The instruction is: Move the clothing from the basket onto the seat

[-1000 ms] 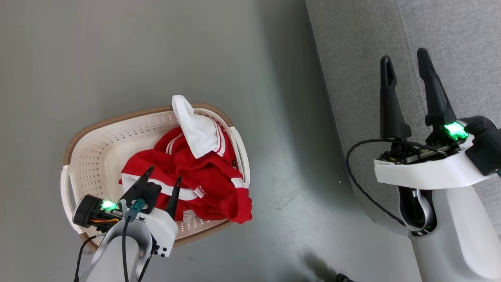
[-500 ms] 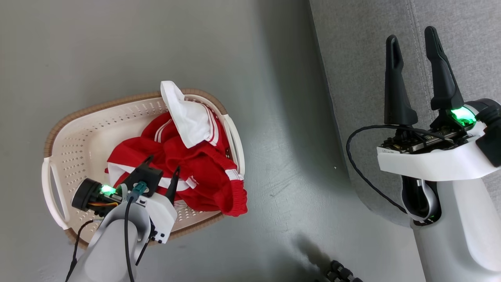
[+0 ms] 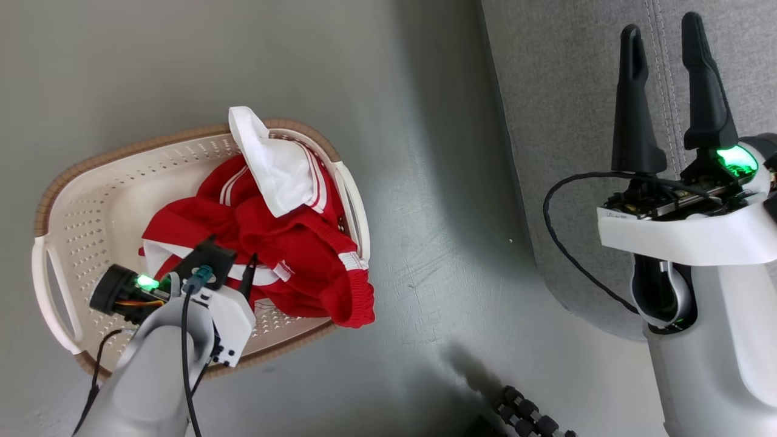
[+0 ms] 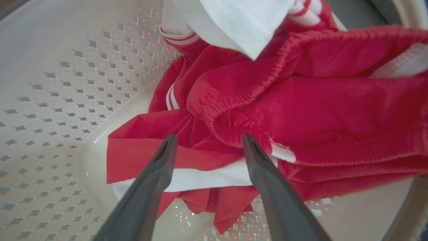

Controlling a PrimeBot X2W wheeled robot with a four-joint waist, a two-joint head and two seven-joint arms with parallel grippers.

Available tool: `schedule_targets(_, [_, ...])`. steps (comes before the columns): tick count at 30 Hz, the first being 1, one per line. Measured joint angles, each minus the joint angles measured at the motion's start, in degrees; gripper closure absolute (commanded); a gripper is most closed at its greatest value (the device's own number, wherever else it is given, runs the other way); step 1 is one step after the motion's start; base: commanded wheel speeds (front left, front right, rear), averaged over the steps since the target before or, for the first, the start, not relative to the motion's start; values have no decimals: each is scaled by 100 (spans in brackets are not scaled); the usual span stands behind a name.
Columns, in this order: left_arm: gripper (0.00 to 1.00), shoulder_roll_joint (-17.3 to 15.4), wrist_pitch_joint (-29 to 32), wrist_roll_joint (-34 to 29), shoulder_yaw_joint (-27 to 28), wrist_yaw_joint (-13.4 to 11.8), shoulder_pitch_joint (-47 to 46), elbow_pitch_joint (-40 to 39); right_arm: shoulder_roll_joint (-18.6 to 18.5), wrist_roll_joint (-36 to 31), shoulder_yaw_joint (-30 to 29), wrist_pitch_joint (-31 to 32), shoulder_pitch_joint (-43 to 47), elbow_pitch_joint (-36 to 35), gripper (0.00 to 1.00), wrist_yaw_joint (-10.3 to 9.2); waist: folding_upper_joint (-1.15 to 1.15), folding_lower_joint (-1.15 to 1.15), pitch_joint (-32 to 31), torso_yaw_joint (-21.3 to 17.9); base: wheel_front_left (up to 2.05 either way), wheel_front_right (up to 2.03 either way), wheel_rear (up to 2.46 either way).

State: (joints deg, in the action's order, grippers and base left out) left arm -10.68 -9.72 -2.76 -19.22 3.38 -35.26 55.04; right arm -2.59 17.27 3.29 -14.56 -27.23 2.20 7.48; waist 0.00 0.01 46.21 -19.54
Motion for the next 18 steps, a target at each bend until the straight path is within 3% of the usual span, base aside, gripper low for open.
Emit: schedule_targets(18, [0,-226,122,-177,12,-191,-382,341,1,149,-23,0,-94,-14,0,0,0,0,340,-196,0,0,0])
